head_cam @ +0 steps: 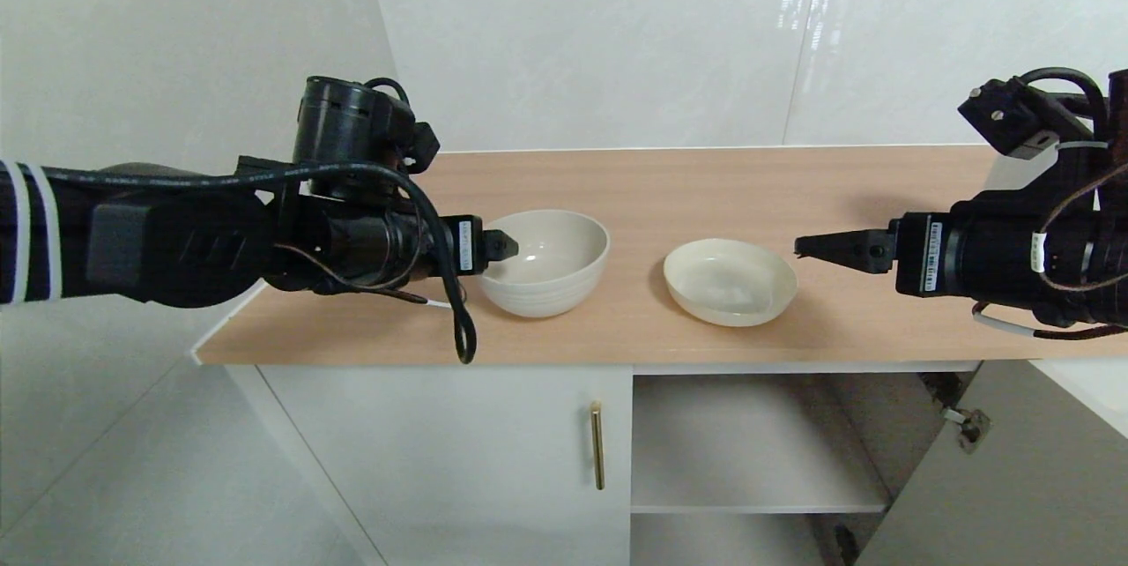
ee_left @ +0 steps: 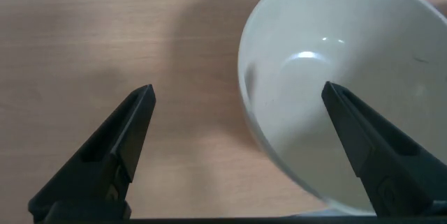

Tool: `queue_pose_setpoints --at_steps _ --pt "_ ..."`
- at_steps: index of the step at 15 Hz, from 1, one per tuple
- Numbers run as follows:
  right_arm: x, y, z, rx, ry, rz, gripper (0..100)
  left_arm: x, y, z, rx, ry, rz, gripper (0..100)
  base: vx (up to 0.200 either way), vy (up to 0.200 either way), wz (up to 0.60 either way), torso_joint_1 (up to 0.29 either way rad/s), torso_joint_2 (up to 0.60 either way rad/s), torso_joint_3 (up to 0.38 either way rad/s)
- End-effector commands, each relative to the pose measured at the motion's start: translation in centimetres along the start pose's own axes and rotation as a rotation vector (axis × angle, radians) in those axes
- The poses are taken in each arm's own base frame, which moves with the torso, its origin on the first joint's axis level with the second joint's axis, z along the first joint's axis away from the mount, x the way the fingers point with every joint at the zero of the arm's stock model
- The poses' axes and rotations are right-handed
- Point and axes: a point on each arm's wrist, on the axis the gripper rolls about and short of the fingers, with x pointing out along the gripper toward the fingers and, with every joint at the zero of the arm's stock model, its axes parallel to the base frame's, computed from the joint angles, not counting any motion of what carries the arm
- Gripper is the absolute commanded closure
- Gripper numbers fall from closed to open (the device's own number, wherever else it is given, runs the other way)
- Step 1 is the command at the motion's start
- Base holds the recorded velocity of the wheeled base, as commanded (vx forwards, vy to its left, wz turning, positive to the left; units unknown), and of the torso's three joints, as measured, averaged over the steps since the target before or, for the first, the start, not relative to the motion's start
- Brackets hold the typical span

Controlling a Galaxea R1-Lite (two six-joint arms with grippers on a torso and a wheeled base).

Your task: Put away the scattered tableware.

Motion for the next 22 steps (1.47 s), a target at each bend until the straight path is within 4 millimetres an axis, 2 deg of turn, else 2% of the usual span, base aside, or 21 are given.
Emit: queue_pose_setpoints --at_steps 1,8,9,11,13,15,17,22 --pt "-0.3 0.0 0.2 0.0 -0.011 0.003 0 0.6 0.0 -0.2 0.002 0.013 0.004 100 0.0 0.0 0.0 0.0 0.0 0.0" --pt "-0.3 0.1 0.3 0.002 -0.016 -0.001 0 0.5 -0.3 0.1 -0.04 0.0 -0.009 100 0.0 0.0 0.0 0.0 0.0 0.0" --pt "-0.2 0.1 0.3 0.002 -0.014 -0.003 0 0.1 -0.3 0.3 -0.052 -0.01 -0.013 100 0.0 0.0 0.0 0.0 0.0 0.0" --pt "0.4 0.0 0.2 0.002 -0.004 -0.022 0 -2.8 -0.1 1.5 -0.08 -0.073 -0.032 100 0.0 0.0 0.0 0.0 0.0 0.0" --pt "2.3 -0.2 0.2 -0.001 0.033 -0.109 0 -6.8 0.5 2.4 -0.102 -0.142 -0.054 100 0.0 0.0 0.0 0.0 0.0 0.0" --pt "4.5 -0.5 0.0 0.003 0.099 -0.239 0 -9.5 0.8 2.8 -0.11 -0.187 -0.078 100 0.0 0.0 0.0 0.0 0.0 0.0" --pt "6.2 -0.6 -0.2 0.044 0.125 -0.282 0 -9.9 0.9 2.8 -0.109 -0.184 -0.088 100 0.0 0.0 0.0 0.0 0.0 0.0" --pt "10.3 -1.0 -2.0 0.078 0.183 -0.361 0 -9.6 0.8 2.7 -0.108 -0.177 -0.086 100 0.0 0.0 0.0 0.0 0.0 0.0"
